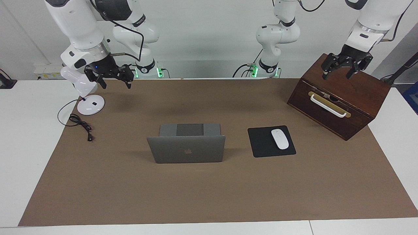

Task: Close laptop with both arms
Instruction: 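Reach the right gripper toward the top edge of the laptop screen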

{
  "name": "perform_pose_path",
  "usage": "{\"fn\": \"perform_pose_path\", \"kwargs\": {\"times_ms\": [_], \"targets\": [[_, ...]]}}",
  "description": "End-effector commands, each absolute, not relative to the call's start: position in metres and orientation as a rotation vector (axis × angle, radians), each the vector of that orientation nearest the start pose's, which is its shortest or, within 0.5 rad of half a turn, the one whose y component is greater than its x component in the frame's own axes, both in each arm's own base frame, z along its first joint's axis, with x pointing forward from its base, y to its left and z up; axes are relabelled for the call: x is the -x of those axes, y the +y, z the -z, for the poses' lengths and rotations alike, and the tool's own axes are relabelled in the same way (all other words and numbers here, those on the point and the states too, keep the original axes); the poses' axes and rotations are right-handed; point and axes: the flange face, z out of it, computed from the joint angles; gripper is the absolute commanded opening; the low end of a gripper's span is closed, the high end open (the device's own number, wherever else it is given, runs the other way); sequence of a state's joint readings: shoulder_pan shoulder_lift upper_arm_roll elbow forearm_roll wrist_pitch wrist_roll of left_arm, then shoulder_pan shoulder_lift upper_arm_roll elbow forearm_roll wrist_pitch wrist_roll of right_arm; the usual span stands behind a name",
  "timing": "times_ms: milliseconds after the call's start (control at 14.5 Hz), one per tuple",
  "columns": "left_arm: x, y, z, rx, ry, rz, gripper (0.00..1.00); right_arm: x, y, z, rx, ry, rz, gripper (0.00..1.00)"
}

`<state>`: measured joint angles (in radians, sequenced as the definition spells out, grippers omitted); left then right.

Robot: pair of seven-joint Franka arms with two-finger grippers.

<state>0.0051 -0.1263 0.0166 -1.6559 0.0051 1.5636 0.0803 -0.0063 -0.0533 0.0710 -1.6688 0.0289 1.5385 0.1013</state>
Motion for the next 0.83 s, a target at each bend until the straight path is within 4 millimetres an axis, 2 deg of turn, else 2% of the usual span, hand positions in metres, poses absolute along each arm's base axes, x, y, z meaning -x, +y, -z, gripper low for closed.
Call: {"fn": "perform_pose_path", "kwargs": {"times_ms": [0, 344, 551, 758], "targets": [[-0.507, 0.015, -0.65, 3.138, 0.065, 0.077, 1.0, -0.532, 0.042, -0.598, 3.103, 0.062, -0.106, 1.0], [-0.507, 0.019, -0.65, 3.139, 0.034, 0.079, 1.0, -0.54, 0.055, -0.596, 3.078, 0.042, -0.057, 1.0], [-0.507, 0.017, -0.65, 3.139, 0.024, 0.079, 1.0, -0.543, 0.06, -0.597, 3.072, 0.029, -0.039, 0.85], [-0.507, 0.017, -0.65, 3.139, 0.024, 0.079, 1.0, -0.545, 0.061, -0.599, 3.069, 0.027, -0.019, 0.81]]}}
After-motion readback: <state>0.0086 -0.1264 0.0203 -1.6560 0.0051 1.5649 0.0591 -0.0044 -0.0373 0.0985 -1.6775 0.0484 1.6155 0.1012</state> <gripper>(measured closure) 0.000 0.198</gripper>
